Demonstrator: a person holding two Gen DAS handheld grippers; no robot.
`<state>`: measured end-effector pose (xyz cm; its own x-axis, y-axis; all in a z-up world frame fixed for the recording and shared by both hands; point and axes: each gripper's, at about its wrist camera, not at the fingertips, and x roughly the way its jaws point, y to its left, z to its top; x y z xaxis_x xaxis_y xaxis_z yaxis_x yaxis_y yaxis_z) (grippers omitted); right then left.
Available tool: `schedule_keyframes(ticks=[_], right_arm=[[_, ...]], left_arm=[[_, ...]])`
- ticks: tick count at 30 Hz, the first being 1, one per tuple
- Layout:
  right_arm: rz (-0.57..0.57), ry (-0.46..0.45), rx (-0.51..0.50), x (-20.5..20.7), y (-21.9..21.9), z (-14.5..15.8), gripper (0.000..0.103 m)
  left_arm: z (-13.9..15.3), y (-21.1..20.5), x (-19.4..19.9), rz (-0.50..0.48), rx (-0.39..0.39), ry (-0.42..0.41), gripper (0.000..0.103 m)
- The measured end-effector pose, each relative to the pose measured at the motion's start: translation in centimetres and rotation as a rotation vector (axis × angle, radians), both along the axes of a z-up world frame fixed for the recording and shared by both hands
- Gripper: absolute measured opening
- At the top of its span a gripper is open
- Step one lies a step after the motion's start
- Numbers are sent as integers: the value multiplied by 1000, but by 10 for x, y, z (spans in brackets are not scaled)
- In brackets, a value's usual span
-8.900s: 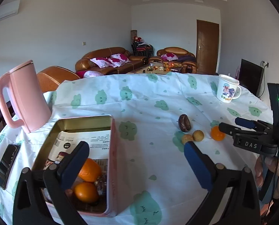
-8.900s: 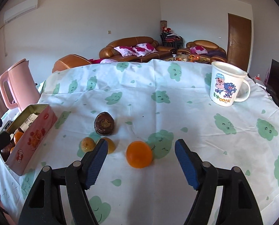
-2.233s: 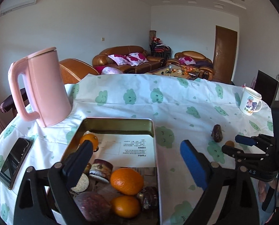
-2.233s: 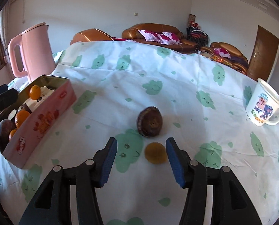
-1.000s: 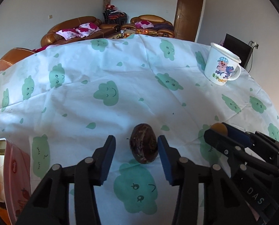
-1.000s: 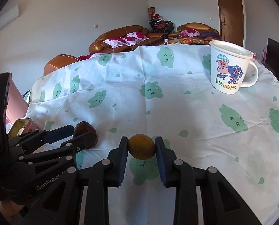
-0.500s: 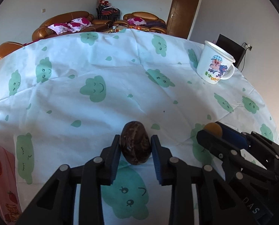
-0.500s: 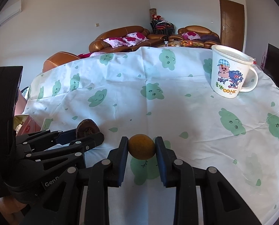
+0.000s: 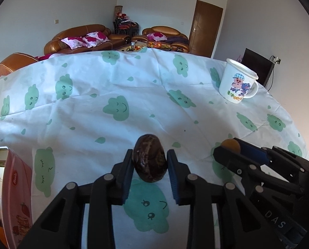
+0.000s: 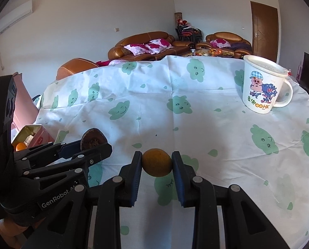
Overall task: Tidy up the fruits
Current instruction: 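Lift the yellow fruit and brown cake and carry them toward the tin box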
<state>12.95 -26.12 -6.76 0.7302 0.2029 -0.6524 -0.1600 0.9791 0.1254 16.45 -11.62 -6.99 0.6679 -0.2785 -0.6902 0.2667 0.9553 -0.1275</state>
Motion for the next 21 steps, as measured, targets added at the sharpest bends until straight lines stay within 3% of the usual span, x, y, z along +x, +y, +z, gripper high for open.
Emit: schedule_keyframes(ticks=[8, 21], right_arm=[[25, -58, 5, -10, 2, 8, 31], [34, -116, -4, -19, 5, 14, 31]], left_arm=[[8, 1, -9, 22, 24, -67, 33], [15, 10, -18, 64, 1, -122, 33]])
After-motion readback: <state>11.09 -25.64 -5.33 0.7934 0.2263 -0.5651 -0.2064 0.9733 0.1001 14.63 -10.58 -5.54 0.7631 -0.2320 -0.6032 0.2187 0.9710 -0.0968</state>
